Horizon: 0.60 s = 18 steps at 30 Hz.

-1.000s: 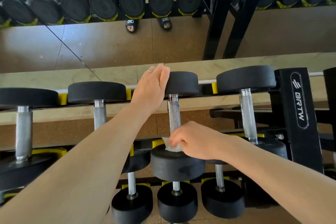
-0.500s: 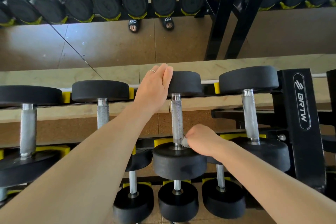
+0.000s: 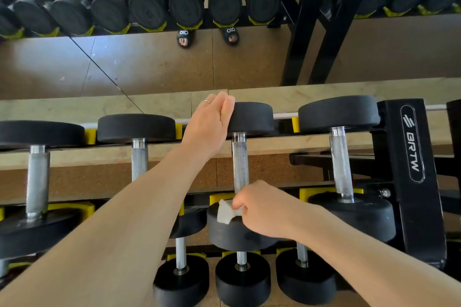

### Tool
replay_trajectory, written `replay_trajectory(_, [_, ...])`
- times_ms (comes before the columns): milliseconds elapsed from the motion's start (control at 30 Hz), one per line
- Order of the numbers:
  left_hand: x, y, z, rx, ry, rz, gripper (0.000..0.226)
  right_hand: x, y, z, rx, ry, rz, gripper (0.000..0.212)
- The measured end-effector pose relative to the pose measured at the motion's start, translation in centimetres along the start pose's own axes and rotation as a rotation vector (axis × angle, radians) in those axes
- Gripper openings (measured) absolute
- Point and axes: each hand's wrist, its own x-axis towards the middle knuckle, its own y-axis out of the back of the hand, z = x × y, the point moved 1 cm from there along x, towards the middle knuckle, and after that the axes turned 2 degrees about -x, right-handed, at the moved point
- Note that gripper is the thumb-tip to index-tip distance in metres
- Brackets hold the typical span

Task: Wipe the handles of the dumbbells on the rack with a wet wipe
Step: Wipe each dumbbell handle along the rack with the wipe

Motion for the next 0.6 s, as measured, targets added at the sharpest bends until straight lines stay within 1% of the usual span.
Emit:
replay_trajectory(100, [0.0, 0.0, 0.1, 0.013, -0.005, 0.002, 0.038, 0.1, 1.1, 1.3, -0.053, -0.088, 0.033, 0.033])
replay_trajectory(167, [0.0, -0.1, 0.0, 0.015, -0.008, 0.005, 0.037, 0.5, 1.5, 2.5, -0.077, -0.172, 0.098, 0.028])
replay_trajectory(233, [-0.1, -0.1, 0.0, 0.011, -0.007, 0.009, 0.038, 1.0, 1.3, 3.4, -0.007, -0.232, 0.119, 0.019])
replay_trajectory(267, [0.0, -0.2, -0.1, 0.008, -0.003, 0.007, 0.038, 1.2, 0.9, 3.6, 0.067, -0.252, 0.085, 0.02])
replay_trajectory(333, [0.0, -0.3, -0.1, 0.008, -0.002, 0.003, 0.038, 1.5, 0.0, 3.4, 0.181, -0.259, -0.024, 0.026])
replay_trajectory(367, [0.0, -0.3, -0.2, 0.012, -0.001, 0.002, 0.038, 1.6, -0.2, 3.4, 0.184, -0.252, -0.046, 0.028])
replay_trajectory(500, [-0.1, -0.2, -0.2, 0.019, -0.006, -0.004, 0.038, 0.9, -0.8, 3.3, 0.056, -0.21, -0.005, 0.032])
replay_trajectory(600, [-0.1, -0.1, 0.0, 0.026, -0.007, -0.004, 0.039, 0.3, -0.8, 2.9, 0.072, -0.191, 0.058, 0.032])
